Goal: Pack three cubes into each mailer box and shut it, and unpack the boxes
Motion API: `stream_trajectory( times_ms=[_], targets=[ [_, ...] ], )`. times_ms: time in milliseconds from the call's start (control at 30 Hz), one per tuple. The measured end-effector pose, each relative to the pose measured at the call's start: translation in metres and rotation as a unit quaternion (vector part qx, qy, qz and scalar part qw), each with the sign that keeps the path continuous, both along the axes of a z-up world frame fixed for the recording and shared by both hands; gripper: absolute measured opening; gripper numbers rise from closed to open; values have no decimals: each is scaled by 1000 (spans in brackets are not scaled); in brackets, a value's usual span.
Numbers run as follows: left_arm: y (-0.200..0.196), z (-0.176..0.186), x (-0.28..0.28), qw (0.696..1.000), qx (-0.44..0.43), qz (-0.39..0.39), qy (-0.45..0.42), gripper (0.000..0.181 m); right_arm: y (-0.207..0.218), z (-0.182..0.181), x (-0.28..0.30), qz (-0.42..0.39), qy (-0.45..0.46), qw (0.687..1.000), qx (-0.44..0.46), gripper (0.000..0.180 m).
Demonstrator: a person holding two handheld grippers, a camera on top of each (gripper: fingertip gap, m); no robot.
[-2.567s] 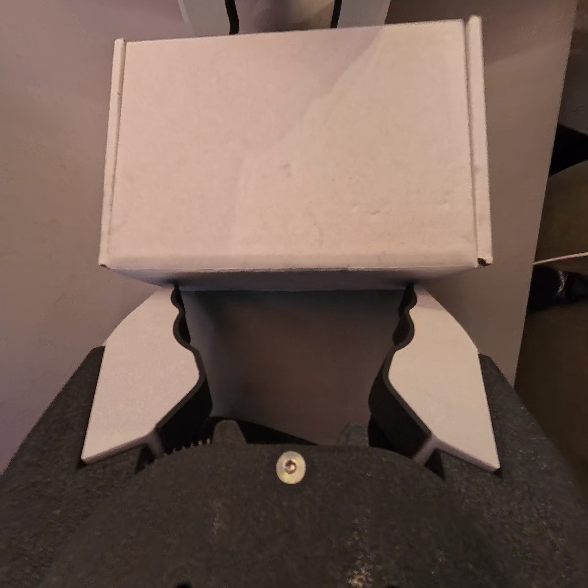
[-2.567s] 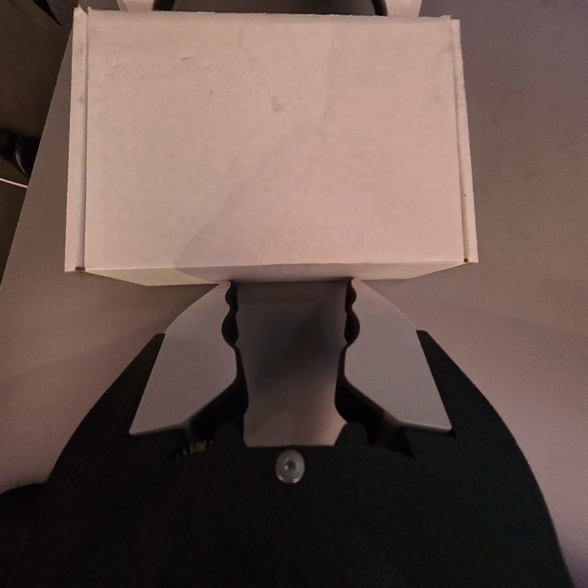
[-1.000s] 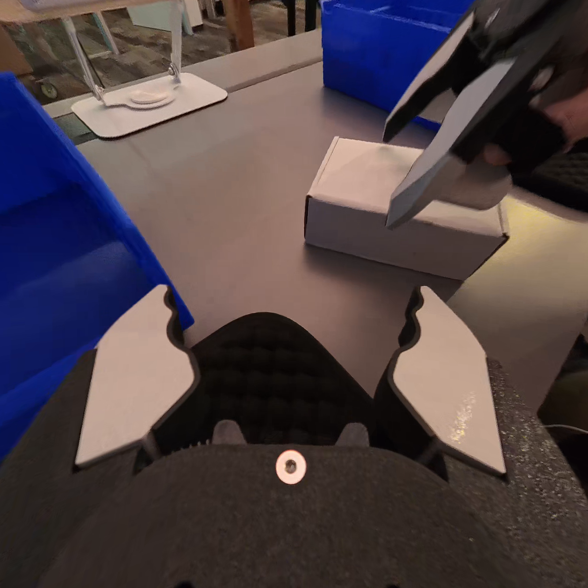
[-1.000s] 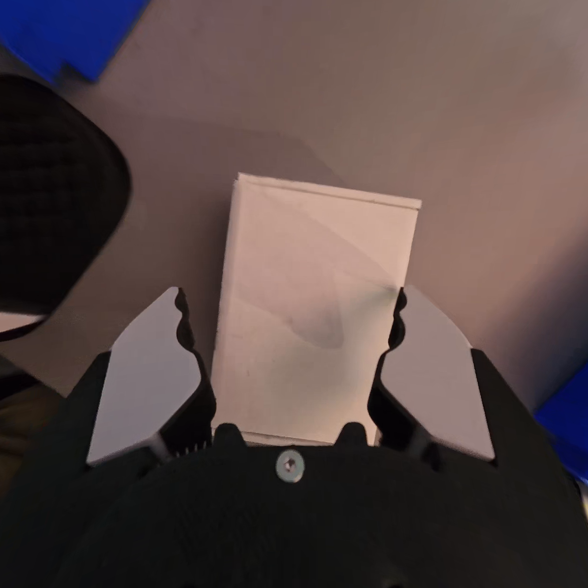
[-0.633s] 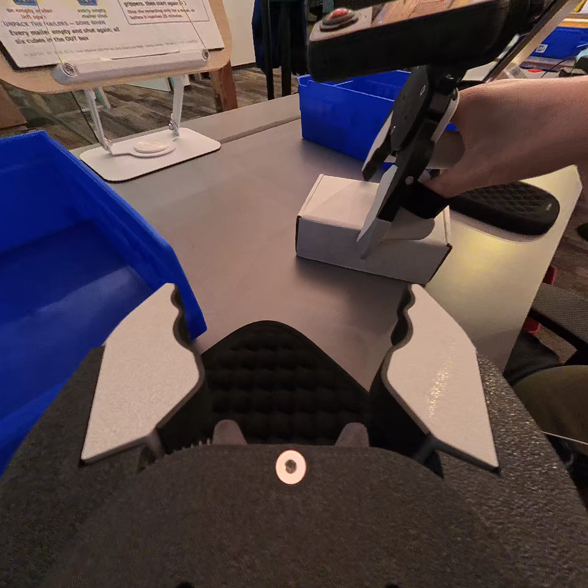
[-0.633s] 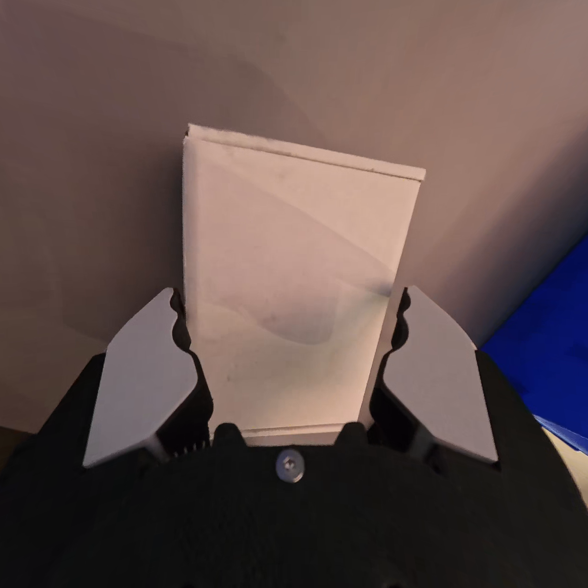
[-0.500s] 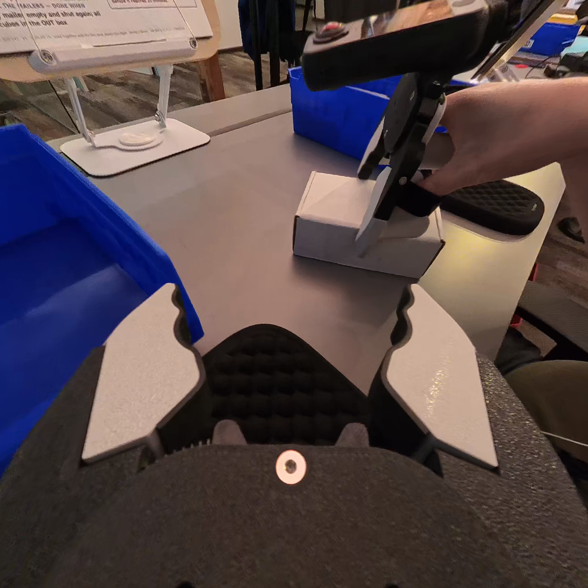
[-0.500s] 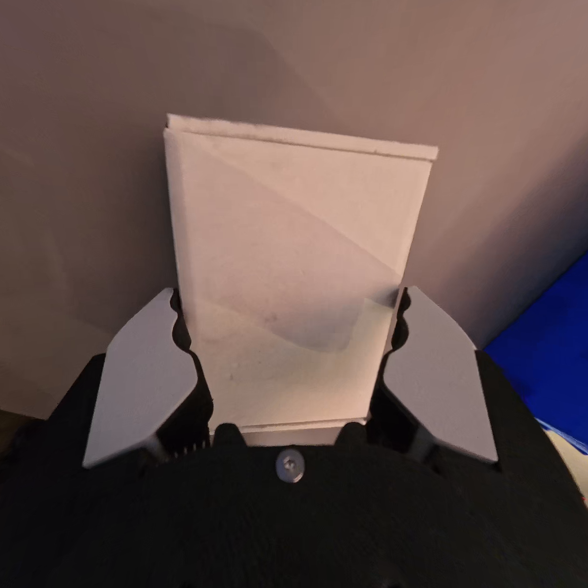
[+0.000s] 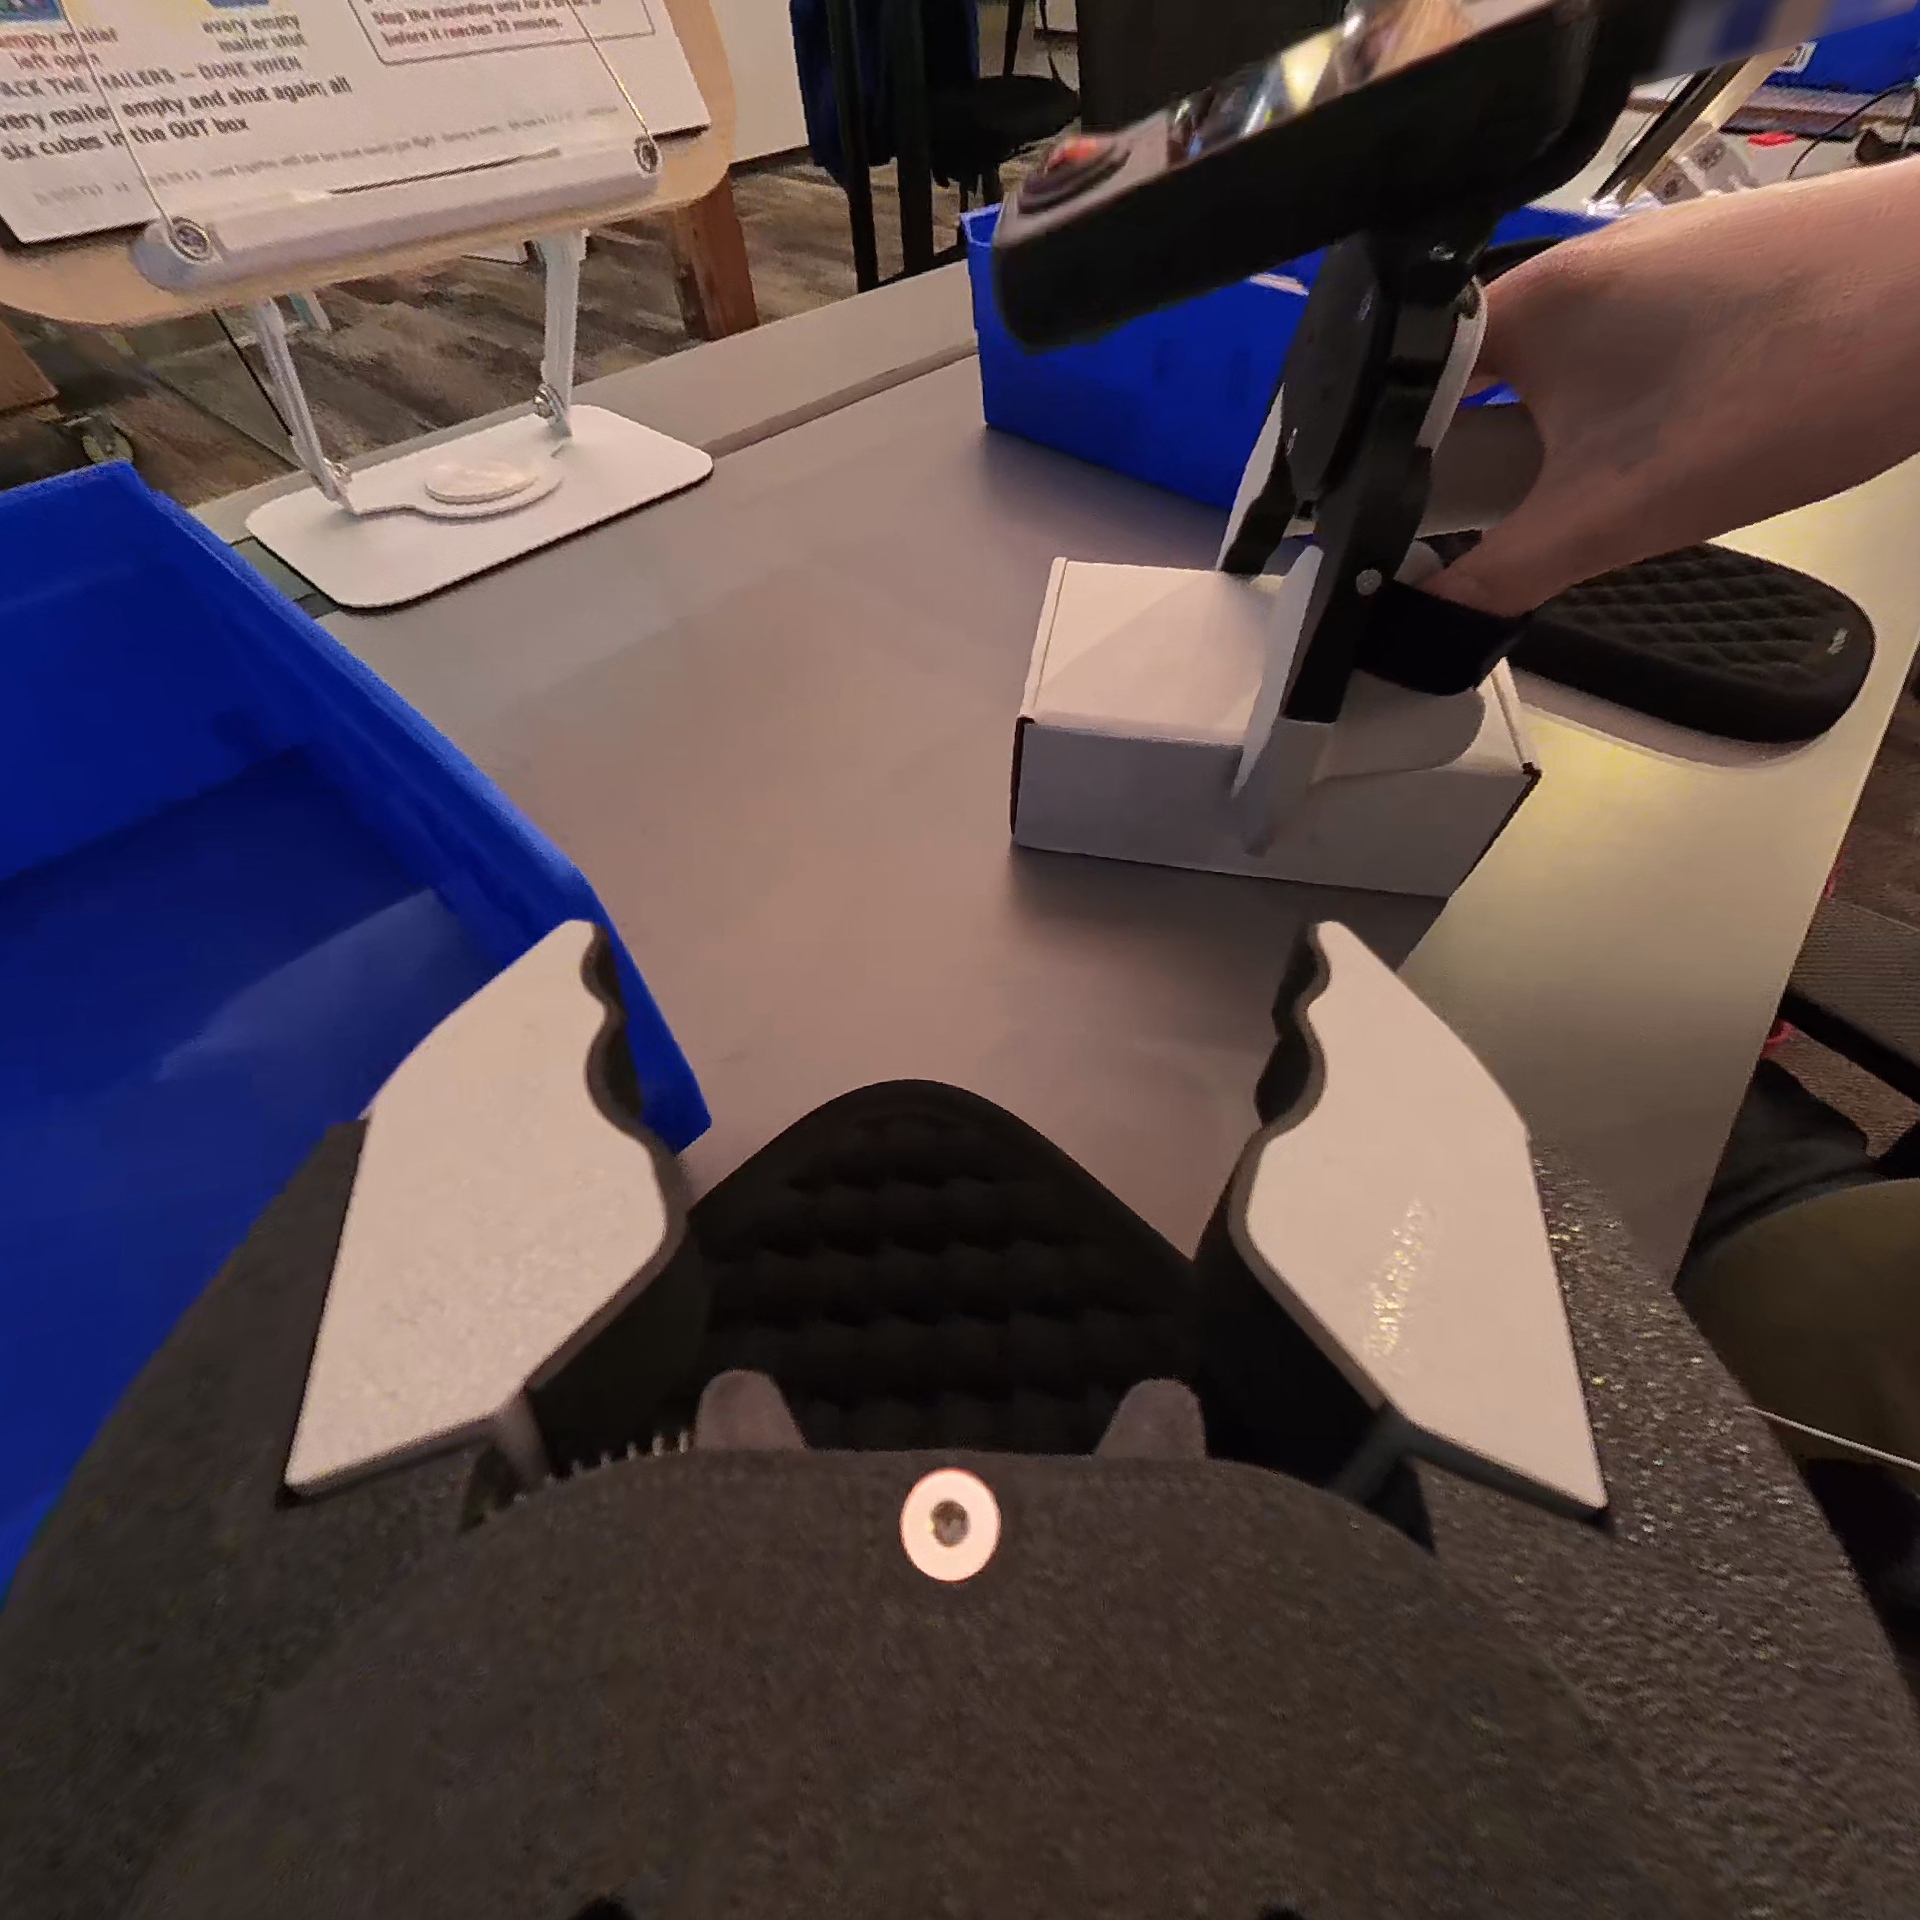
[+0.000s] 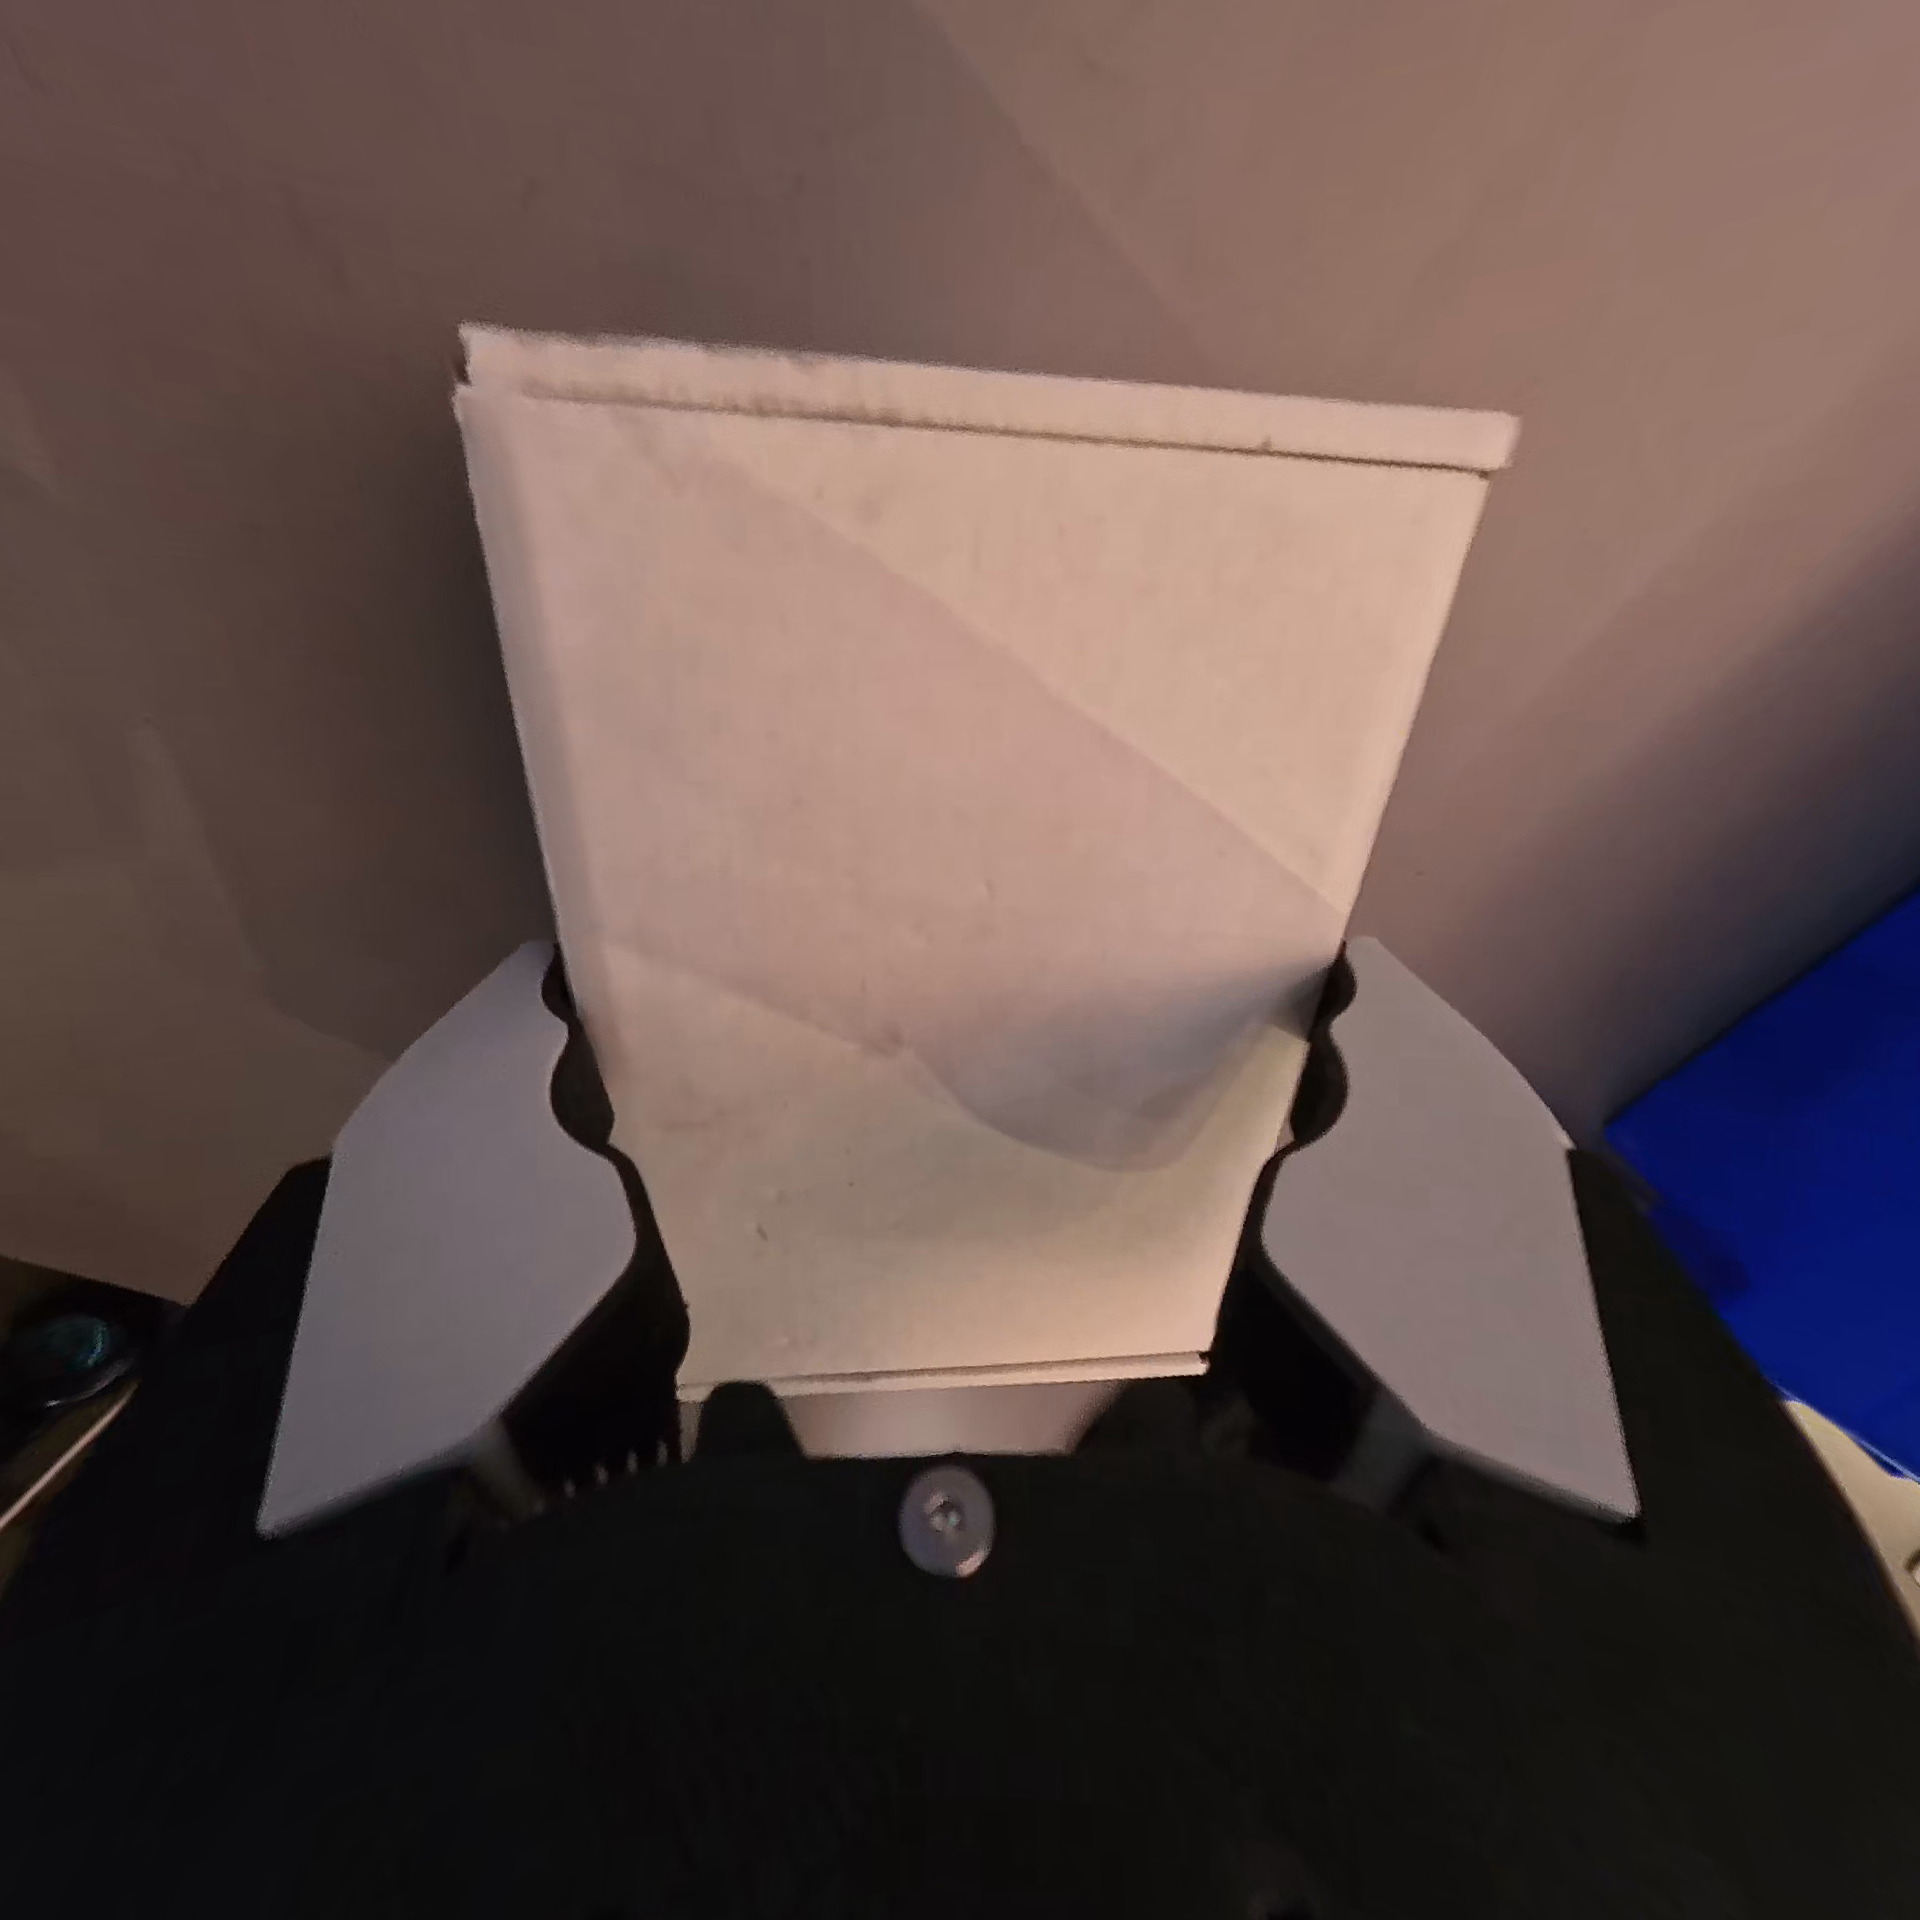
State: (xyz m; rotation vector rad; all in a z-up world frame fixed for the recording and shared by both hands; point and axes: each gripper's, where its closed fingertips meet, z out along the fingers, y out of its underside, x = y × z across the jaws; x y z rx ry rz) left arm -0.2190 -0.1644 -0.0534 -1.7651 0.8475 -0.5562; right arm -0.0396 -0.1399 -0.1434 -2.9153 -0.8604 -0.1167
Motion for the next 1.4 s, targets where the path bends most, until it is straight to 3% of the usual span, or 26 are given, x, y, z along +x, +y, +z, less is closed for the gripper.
stream_trajectory(
  times_ms=[433,633,800,1167,1400],
  targets=[
    [-2,7,-16,1000,13,11,-1,115,0,-1,13,1,-4,1000,1,134],
    [-1,6,-22,1000,11,14,-7,114,-2,25,17,18,39,999,10,133],
    [-3,6,-21,1000,11,10,-6,114,2,82,25,58,56,996,31,133],
    [1,-7,-9,1000,-3,2,9,112,46,267,127,59,30,997,39,133],
    [5,-20,-3,999,-14,2,34,112,56,321,151,31,136,990,25,133]
  ],
)
